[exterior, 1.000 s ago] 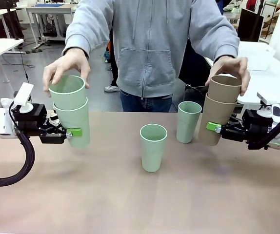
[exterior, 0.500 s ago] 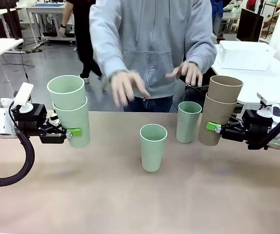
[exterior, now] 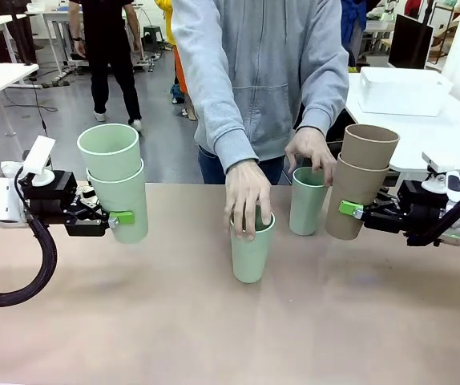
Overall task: Stack the cups and store them in the basket.
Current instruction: Place the stack of Reusable plastic cups into the Pantry Basket.
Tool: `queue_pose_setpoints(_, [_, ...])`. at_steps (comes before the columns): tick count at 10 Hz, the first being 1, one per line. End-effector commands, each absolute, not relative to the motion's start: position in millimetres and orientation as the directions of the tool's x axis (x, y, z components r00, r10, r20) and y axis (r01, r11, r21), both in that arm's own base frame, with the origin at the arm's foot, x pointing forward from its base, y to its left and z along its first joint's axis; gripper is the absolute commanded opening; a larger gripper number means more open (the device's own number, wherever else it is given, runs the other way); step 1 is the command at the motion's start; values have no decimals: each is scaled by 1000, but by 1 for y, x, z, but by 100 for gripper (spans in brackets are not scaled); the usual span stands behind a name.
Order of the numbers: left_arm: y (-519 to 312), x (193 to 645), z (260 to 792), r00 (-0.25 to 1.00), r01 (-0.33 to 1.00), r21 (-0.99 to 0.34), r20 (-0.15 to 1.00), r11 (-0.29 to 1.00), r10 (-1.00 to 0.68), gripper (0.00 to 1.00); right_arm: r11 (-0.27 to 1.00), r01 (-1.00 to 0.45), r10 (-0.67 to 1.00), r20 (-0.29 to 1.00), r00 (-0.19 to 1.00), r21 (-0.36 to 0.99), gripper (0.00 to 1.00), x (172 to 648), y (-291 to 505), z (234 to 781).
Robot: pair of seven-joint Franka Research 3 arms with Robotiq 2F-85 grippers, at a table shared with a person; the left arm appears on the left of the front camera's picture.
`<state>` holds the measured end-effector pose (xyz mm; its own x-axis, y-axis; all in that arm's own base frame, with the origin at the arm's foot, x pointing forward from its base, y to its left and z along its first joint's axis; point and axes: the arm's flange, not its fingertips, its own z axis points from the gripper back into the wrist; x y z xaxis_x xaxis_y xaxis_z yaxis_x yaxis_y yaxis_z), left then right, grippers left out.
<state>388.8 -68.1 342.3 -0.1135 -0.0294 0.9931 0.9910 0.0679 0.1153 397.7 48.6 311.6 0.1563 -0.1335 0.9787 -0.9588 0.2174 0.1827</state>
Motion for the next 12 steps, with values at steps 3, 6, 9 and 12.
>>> queue_pose_setpoints(3, [-69, 389, 346, -122, 990, 123, 992, 69, -26, 85, 217, -961, -135, 980, 147, 174, 84, 398, 49, 314])
queue_pose_setpoints(6, [-69, 389, 346, -122, 990, 123, 992, 69, -26, 85, 217, -961, -135, 980, 147, 174, 84, 398, 49, 314])
queue_pose_setpoints(9, [-69, 389, 346, -122, 990, 123, 992, 69, -26, 85, 217, -961, -135, 980, 147, 174, 84, 398, 49, 314])
queue_pose_setpoints(12, [-69, 389, 346, -122, 990, 123, 992, 69, -26, 85, 217, -961, -135, 980, 147, 174, 84, 398, 49, 314])
